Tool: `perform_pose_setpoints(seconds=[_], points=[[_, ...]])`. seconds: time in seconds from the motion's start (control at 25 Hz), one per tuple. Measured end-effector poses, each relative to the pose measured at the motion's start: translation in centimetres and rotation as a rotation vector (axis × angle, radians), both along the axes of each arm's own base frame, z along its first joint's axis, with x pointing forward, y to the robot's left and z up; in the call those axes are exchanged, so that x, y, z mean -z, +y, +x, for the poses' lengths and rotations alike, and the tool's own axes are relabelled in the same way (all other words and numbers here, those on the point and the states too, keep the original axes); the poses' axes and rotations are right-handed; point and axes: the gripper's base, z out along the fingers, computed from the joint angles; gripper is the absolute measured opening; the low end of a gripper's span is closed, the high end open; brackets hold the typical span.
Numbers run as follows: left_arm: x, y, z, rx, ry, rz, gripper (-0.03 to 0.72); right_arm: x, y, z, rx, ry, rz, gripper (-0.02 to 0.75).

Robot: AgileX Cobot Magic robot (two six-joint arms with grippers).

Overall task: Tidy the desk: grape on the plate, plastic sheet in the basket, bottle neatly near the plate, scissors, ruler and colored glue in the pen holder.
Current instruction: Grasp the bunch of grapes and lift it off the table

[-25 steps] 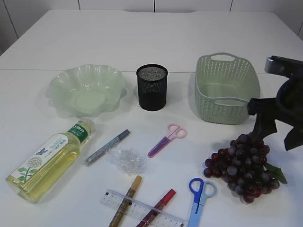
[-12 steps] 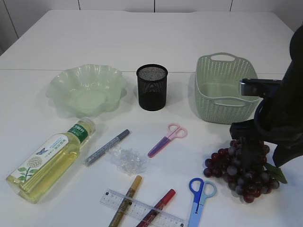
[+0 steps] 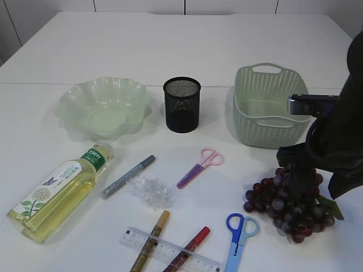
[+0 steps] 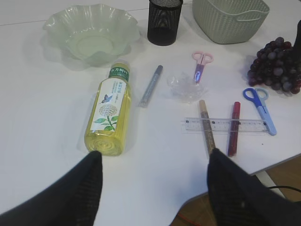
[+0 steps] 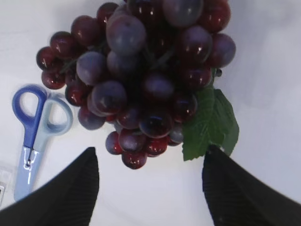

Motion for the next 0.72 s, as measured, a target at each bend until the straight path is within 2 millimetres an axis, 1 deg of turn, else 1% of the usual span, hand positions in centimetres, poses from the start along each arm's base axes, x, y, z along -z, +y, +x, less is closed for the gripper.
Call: perform_pose_setpoints(seconds=[0.08, 0.16, 0.28, 0.44, 0.72], points=[[0.0, 0.0, 0.0, 0.000, 0.000, 0.000, 0.505, 0.0, 0.1, 0.2, 0.008, -0.025, 0.006, 0.547], [0.0, 0.0, 0.0, 0.000, 0.000, 0.000, 0.505, 0.0, 0.1, 0.4, 0.013, -0.040, 0.010, 0.579], [0.0, 0.0, 0.0, 0.000, 0.000, 0.000, 0.504, 0.9, 0.1, 0.7, 0.010, -0.020, -0.005, 0.600], [0.0, 0.0, 0.0, 0.000, 0.000, 0.000, 0.503, 2.2, 0.1, 1.0, 0.003, 0.014, -0.027, 0.605], [0.0, 0.0, 0.0, 0.000, 0.000, 0.000, 0.501, 3.5, -0.2, 1.7, -0.021, 0.007, -0.068, 0.605]])
